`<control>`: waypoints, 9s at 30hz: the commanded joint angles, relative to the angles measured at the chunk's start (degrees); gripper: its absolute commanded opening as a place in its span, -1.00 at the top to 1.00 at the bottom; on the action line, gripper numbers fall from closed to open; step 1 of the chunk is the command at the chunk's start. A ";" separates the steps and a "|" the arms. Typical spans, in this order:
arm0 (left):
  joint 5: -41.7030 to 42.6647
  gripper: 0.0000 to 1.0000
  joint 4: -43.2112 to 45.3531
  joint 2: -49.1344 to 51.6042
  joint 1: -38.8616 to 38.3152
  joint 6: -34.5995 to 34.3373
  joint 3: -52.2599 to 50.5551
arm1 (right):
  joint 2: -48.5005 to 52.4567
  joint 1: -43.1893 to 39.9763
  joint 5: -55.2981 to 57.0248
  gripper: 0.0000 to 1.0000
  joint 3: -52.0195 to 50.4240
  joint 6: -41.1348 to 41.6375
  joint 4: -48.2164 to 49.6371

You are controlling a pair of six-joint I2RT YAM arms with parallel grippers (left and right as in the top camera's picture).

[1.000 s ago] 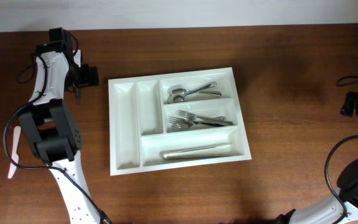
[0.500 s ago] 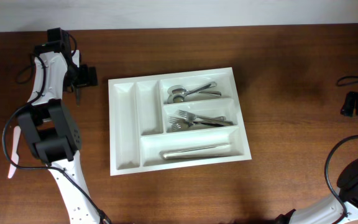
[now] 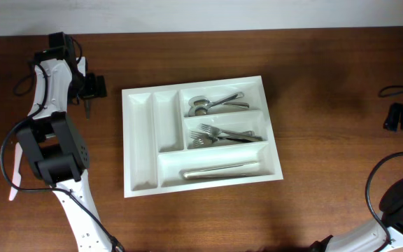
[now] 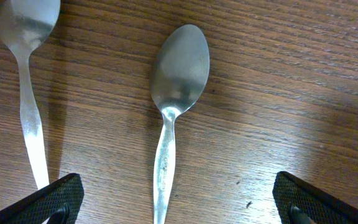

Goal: Pack container
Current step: 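Lower the left gripper onto the right small spoon and close, then carry the spoon right and lower it into the tray's left compartment, then open the left gripper to release the spoon, then move the left gripper back left above the remaining small spoon, then lower the left gripper toward the remaining spoon's handle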

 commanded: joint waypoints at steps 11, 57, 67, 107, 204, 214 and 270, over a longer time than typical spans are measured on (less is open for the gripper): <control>0.00 -1.00 1.66 1.11 0.39 4.63 0.07 | -0.13 -0.07 -0.31 -0.97 -0.20 0.07 0.15; 0.00 0.22 5.14 3.54 0.39 4.39 0.07 | -0.13 -0.07 -0.31 -0.98 -0.20 0.07 0.15; 0.00 0.66 5.09 3.54 0.39 4.37 0.07 | -0.13 -0.07 -0.31 -0.97 -0.20 0.07 0.15; 5.64 0.96 -34.58 2.69 -7.52 -3.28 35.01 | -0.13 -0.07 -0.31 -0.97 -0.20 0.07 0.15; 0.39 0.20 -8.11 -22.12 -20.96 -14.03 -24.00 | -0.13 -0.07 -0.31 -0.97 -0.20 0.07 0.15; -11.10 -0.99 -13.94 -22.12 -14.99 -11.23 -7.15 | -0.13 -0.07 -0.31 -0.97 -0.20 0.07 0.15; -7.98 -0.98 10.88 -3.74 5.20 5.88 -5.97 | -0.13 -0.07 -0.28 -0.97 -0.20 0.07 0.15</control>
